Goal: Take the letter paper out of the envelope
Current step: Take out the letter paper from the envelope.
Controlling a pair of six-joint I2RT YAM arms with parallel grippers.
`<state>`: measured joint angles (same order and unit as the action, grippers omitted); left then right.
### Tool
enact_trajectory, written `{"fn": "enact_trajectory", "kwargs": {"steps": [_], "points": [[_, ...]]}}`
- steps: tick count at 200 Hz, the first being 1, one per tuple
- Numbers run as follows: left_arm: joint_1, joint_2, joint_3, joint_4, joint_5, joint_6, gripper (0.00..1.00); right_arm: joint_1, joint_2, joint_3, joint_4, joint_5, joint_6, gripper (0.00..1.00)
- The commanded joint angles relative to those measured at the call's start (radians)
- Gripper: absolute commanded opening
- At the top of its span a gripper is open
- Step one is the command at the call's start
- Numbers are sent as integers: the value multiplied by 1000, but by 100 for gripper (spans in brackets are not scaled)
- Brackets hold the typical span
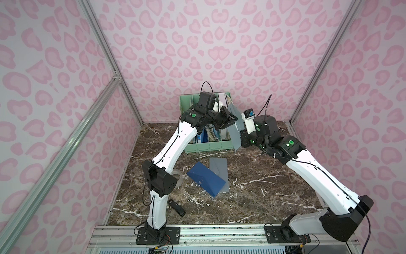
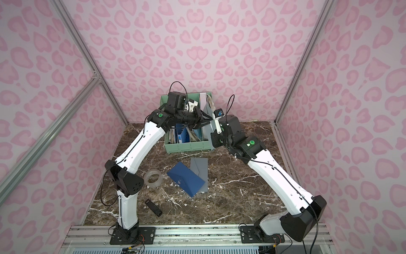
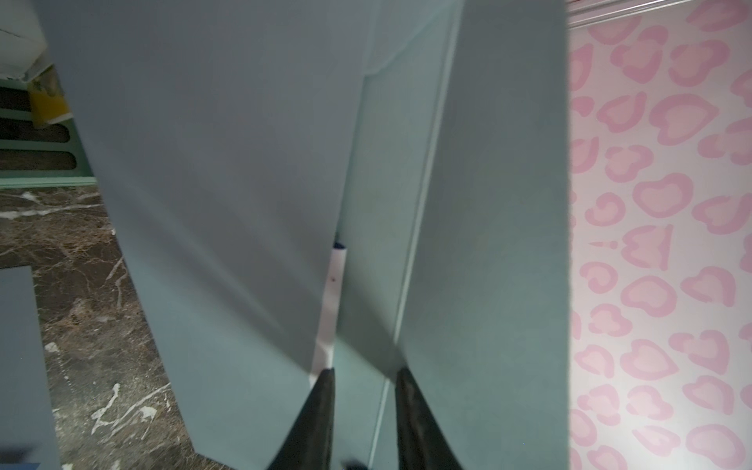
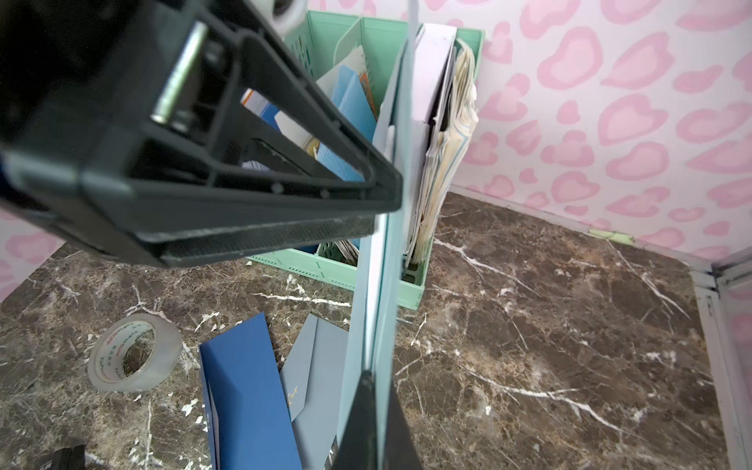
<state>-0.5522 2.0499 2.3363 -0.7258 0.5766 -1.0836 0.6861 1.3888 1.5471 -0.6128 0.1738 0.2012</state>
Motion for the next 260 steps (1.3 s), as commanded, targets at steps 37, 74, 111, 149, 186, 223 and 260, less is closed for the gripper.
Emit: {"fn": "enact_trajectory", "kwargs": {"steps": [37, 74, 111, 149, 186, 223, 260], "points": [[-11, 64, 134, -191, -53, 95, 28, 42, -10, -19, 51, 17, -185, 0], [-14, 70, 159, -282, -97, 127, 27, 86, -17, -54, 66, 106, -312, 0], [-22, 55, 158, -295, -125, 172, 28, 86, -24, -87, 97, 96, -333, 0], [-27, 53, 159, -356, -152, 214, 27, 87, -26, -82, 98, 72, -332, 0], [-31, 37, 159, -396, -201, 236, 24, 87, -21, -75, 98, 81, -334, 0], [-31, 36, 159, -420, -208, 221, 17, 101, -20, -87, 106, 126, -341, 0], [-28, 42, 159, -450, -214, 220, 12, 193, -41, -150, 185, 301, -392, 0]]}}
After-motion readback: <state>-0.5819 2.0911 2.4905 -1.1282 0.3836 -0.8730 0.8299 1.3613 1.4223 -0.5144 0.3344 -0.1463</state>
